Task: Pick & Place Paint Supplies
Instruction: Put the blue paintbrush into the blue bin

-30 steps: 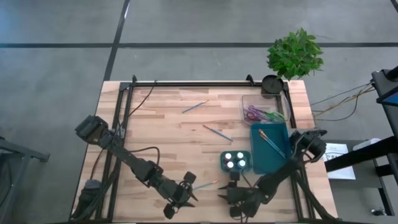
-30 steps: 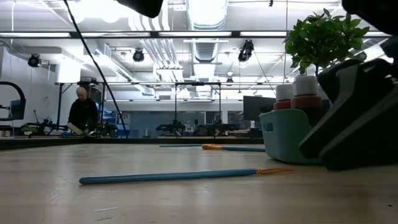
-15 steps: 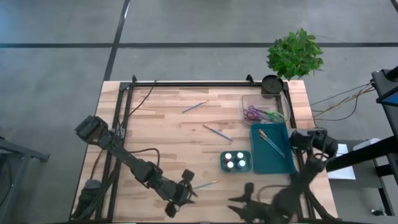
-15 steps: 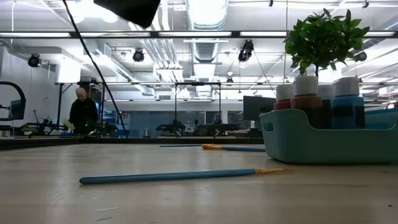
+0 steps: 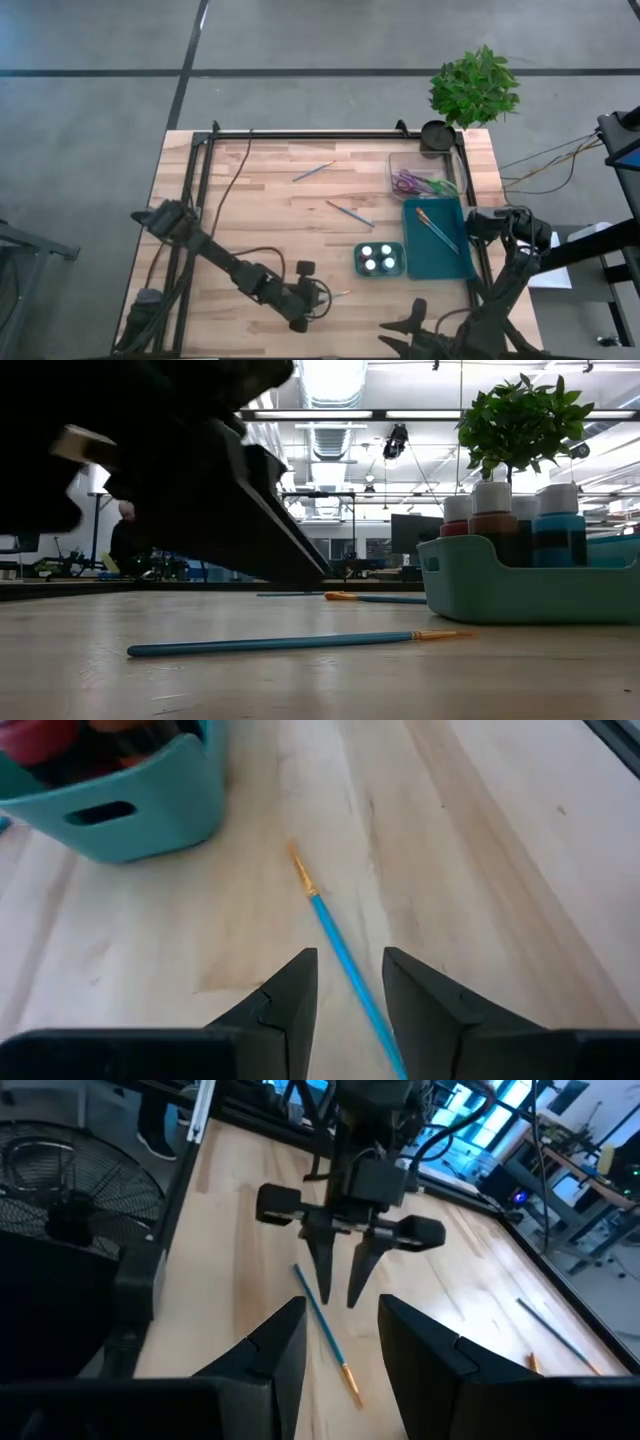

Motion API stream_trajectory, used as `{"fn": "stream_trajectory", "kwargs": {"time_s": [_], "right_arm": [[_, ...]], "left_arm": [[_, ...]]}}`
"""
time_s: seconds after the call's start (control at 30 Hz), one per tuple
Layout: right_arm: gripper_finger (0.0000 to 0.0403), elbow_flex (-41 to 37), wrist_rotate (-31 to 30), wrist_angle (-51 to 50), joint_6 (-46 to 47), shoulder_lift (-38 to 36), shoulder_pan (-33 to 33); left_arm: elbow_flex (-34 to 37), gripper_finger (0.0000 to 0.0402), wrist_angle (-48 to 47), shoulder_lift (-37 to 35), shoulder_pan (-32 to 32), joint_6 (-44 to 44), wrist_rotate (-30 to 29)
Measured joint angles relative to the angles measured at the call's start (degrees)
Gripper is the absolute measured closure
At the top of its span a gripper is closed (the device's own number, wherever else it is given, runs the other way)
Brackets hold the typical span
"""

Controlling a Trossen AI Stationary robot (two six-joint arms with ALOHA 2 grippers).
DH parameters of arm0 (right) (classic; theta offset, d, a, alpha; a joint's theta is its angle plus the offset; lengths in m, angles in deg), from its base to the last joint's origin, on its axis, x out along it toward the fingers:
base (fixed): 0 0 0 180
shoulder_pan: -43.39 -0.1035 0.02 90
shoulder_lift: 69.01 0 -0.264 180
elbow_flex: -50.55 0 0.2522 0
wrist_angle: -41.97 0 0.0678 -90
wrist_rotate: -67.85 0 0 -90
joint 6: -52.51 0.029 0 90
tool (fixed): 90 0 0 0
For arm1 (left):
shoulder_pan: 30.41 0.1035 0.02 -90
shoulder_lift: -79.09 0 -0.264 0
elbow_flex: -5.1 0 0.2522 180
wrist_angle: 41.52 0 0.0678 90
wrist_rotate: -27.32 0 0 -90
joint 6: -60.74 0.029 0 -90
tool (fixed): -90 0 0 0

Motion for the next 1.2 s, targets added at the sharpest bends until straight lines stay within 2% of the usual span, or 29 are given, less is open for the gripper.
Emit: {"fn": "stream_trajectory", "kwargs": {"time_s": [0.4,0.7,0.8,0.97,1.2], "right_arm": [[0.028,-0.4,0.2,0.1,0.4,0.0,-0.5],[0.028,-0.3,0.2,0.2,0.3,0.0,-0.8],[0.028,-0.2,0.2,0.2,0.3,0.0,-0.7],[0.028,-0.2,0.2,0.4,0.3,0.0,-0.8],[0.028,-0.2,0.2,0.6,0.3,0.0,-1.2]], "left_arm": [[0.9,0.028,0.3,1.3,-0.1,-2.6,3.1],[0.8,0.0284,2.7,5.0,0.2,-6.7,2.6],[0.8,0.0307,2.1,5.3,0.8,-8.6,2.8],[0.7,0.0383,0.5,5.3,1.7,-10.3,3.6],[1.1,0.0398,1.4,4.8,1.7,-6.2,3.4]]}}
